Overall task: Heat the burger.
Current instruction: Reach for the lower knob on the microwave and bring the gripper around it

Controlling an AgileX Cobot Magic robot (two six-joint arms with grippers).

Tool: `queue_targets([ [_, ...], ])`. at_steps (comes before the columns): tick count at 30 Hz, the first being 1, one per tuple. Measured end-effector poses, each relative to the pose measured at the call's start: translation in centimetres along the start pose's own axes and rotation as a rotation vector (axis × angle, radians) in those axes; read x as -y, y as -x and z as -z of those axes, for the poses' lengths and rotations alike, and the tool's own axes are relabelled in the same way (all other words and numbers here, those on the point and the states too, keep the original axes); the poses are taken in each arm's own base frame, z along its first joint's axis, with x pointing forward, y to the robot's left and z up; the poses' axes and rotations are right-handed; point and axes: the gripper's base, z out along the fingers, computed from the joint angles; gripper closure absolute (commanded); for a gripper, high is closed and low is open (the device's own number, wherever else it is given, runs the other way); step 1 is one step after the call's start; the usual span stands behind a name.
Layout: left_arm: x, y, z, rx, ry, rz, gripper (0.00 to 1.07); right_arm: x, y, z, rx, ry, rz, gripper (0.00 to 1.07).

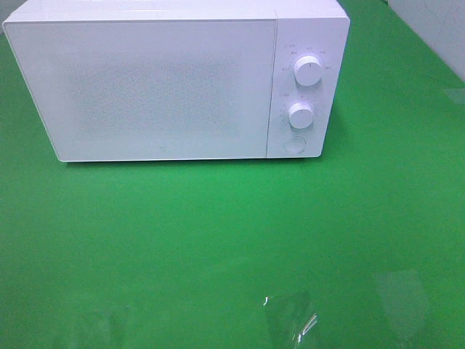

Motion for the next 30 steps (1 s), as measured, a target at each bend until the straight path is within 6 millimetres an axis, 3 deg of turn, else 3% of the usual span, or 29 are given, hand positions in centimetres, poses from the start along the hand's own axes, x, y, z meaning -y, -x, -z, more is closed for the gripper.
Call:
queue_targets([
  [30,0.0,-0.02,0.03,0.002,0.0,0.0,0.09,0.0,0.0,0.0,0.0,0.0,0.0,0.42],
])
